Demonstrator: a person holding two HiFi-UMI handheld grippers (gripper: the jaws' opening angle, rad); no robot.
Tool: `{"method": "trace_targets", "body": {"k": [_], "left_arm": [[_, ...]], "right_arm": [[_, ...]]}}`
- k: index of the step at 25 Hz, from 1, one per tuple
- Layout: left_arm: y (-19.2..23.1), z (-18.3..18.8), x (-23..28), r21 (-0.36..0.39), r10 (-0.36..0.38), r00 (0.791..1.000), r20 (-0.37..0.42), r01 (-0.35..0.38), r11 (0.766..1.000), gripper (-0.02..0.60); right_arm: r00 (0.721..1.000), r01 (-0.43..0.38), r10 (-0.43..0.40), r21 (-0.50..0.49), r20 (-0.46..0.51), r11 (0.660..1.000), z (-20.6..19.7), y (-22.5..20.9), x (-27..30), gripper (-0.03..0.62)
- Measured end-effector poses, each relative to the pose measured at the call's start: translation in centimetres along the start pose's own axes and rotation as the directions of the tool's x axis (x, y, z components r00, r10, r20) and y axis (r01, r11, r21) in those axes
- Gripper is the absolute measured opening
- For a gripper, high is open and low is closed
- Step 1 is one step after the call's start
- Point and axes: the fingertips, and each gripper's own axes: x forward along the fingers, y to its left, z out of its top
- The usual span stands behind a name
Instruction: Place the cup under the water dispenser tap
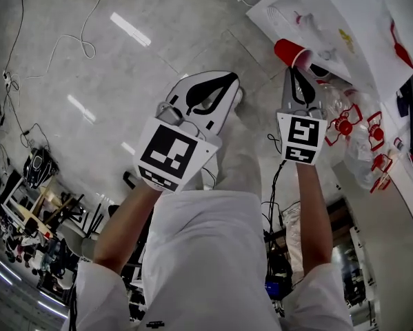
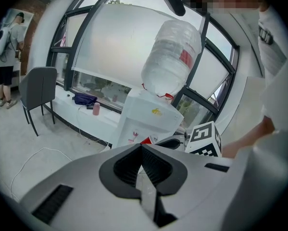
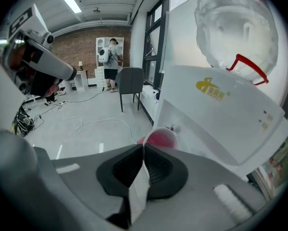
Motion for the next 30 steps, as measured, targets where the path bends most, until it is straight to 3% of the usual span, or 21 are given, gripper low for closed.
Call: {"method": "trace_targets", "body": {"k": [30], "left_arm": [[5.1,-5.5,5.5,-0.098,0.039,0.997,-0.062,-0.045,0.994,0.0]], "right_arm": [[0.981,0.099,-0.113,-0.094,-0.16,0.991,-7.4,-3.3,13.5,0.023]]}}
